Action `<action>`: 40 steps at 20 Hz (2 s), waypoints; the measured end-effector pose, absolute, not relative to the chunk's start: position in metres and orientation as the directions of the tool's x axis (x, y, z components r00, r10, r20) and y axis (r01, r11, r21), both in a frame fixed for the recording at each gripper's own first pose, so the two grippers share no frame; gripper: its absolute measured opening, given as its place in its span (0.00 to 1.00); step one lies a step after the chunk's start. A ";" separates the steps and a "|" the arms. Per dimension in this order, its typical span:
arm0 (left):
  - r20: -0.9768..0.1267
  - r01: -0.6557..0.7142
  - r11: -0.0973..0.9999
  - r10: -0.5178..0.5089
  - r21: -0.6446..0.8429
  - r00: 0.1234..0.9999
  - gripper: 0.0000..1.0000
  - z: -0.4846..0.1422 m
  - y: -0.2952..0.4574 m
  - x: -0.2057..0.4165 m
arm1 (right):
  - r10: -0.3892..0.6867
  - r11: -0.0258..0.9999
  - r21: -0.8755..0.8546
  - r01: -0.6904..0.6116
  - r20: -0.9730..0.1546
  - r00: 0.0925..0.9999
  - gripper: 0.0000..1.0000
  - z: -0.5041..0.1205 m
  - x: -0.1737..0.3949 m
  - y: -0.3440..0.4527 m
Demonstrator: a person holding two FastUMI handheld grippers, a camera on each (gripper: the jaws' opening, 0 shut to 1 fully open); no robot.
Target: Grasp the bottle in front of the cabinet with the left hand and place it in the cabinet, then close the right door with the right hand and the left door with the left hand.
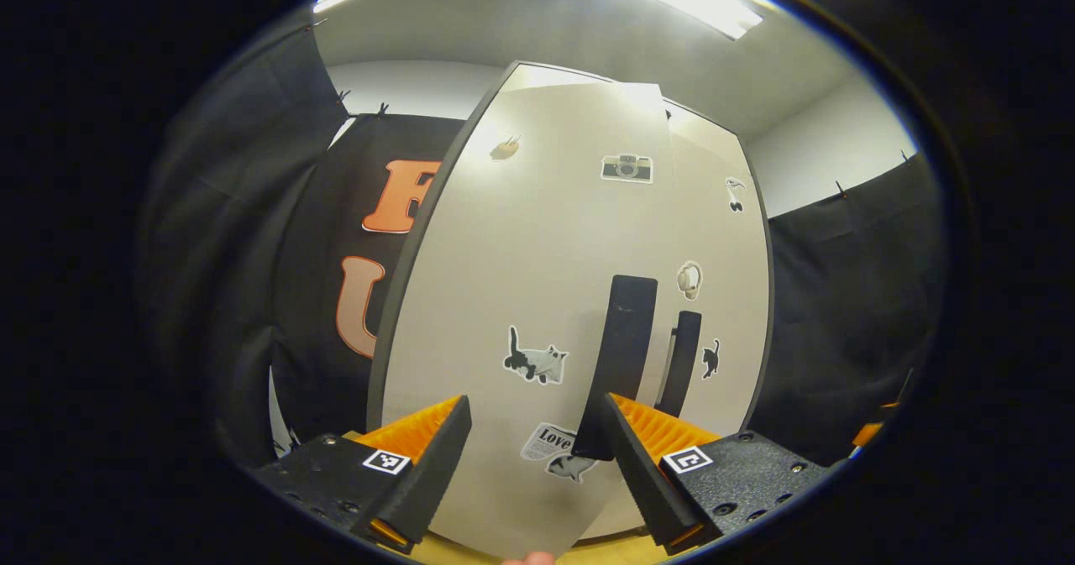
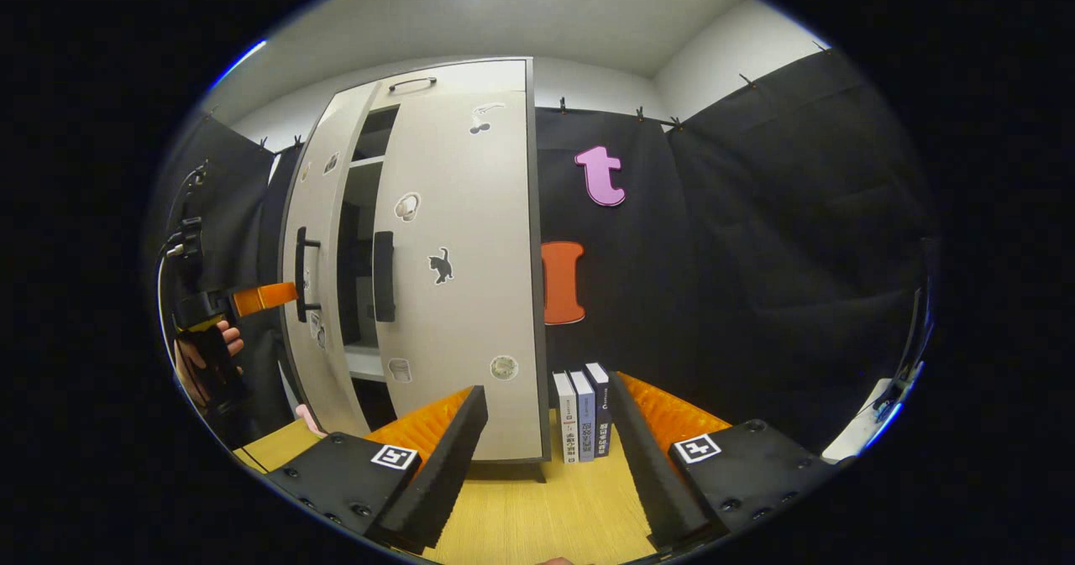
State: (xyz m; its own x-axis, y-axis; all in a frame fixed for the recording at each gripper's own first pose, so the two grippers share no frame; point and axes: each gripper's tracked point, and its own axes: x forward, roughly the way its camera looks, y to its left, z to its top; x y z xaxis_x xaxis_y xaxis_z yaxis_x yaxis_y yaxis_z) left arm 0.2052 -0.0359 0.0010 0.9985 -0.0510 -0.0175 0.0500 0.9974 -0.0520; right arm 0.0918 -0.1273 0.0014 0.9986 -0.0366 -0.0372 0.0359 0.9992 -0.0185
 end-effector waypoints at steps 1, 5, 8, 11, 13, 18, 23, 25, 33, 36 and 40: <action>-0.022 0.056 0.997 -0.057 -0.053 0.998 0.94 -0.001 -0.039 0.212 | -0.038 0.999 -0.019 0.037 -0.036 0.999 0.95 0.001 0.091 -0.129; -0.025 0.063 0.997 -0.064 -0.037 0.998 0.94 -0.010 -0.049 0.235 | -0.046 0.999 -0.025 0.045 -0.043 0.998 0.95 -0.002 0.090 -0.132; -0.020 0.060 0.998 -0.060 -0.026 0.998 0.94 -0.011 -0.053 0.239 | -0.050 0.999 -0.022 0.049 -0.045 0.998 0.95 -0.003 0.088 -0.131; -0.008 0.068 0.997 -0.069 -0.027 0.998 0.94 -0.014 -0.059 0.251 | -0.048 0.999 -0.017 0.048 -0.043 0.998 0.95 -0.002 0.086 -0.131; -0.001 0.072 0.997 -0.072 -0.034 0.997 0.94 -0.016 -0.057 0.256 | -0.038 0.999 -0.005 0.038 -0.047 0.998 0.95 -0.002 0.083 -0.128; 0.000 0.073 0.995 -0.073 -0.074 0.997 0.94 -0.012 -0.054 0.244 | -0.013 1.000 -0.019 0.012 -0.051 0.999 0.95 0.001 0.082 -0.121; 0.037 0.056 0.998 -0.055 -0.039 0.998 0.94 0.021 -0.046 0.199 | 0.041 0.999 -0.020 -0.042 -0.049 0.998 0.95 0.005 0.081 -0.107; 0.039 -0.002 1.000 0.002 -0.015 0.999 0.94 0.031 -0.033 0.177 | 0.070 0.997 -0.013 -0.071 -0.045 0.997 0.95 0.008 0.080 -0.101; 0.048 -0.047 0.999 0.046 0.018 0.998 0.94 0.047 -0.026 0.086 | 0.181 0.983 0.003 -0.181 -0.071 0.981 0.95 0.000 0.076 -0.071; 0.053 -0.079 0.995 0.076 0.062 0.996 0.94 0.047 -0.024 0.057 | 0.215 0.977 0.014 -0.215 -0.072 0.974 0.95 -0.002 0.071 -0.062; 0.050 -0.109 0.991 0.105 0.073 0.993 0.94 0.037 -0.034 0.027 | 0.230 0.973 0.014 -0.230 -0.079 0.970 0.95 -0.004 0.065 -0.060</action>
State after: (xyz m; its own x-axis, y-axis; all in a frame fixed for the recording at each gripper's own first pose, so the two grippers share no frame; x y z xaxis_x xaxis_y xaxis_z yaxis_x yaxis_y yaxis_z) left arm 0.0268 -0.0340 0.0365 0.9932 0.1054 0.0496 -0.1089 0.9914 0.0727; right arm 0.0646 -0.0598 -0.0039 0.9700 0.2302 -0.0786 -0.2298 0.9731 0.0140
